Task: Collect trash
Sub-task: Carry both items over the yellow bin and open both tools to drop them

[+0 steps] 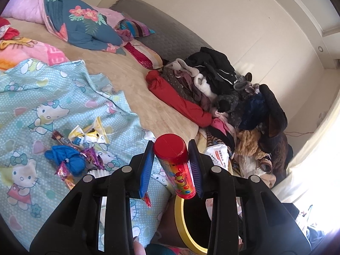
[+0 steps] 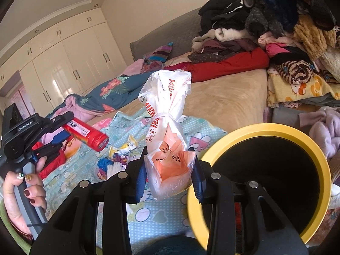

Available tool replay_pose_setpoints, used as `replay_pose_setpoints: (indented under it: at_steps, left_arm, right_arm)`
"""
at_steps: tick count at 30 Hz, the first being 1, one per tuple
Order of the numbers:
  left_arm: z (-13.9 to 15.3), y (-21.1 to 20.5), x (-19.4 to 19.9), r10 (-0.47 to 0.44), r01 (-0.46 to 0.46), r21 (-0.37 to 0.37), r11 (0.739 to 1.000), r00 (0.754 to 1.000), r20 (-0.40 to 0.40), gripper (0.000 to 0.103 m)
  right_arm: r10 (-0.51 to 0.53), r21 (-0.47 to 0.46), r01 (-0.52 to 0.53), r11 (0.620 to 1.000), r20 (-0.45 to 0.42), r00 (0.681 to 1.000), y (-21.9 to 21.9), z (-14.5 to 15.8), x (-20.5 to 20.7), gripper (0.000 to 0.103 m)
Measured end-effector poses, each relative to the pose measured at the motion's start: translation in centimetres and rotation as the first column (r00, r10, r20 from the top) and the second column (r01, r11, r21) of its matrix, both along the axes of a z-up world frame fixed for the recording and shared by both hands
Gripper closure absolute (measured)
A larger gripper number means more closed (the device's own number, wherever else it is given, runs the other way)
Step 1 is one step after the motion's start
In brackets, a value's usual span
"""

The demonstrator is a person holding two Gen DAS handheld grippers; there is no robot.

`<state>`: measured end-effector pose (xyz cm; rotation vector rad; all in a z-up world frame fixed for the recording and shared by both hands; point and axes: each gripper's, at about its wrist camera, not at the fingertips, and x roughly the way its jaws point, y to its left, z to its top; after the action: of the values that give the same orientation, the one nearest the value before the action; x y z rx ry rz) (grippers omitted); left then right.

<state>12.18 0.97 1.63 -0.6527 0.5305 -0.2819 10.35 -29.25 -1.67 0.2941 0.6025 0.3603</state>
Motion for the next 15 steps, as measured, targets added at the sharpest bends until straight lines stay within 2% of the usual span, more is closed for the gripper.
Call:
replay_pose_setpoints:
  at_steps: [15]
  left_arm:
    - [-0.3, -3.1, 0.3, -0.064, 0.064, 0.048, 0.997, 0.998, -0.009, 0.078]
  right_arm:
    - [-0.098, 0.001, 0.098, 0.995, -0.028, 0.995, -5.0, -0.6, -0.1, 0.069]
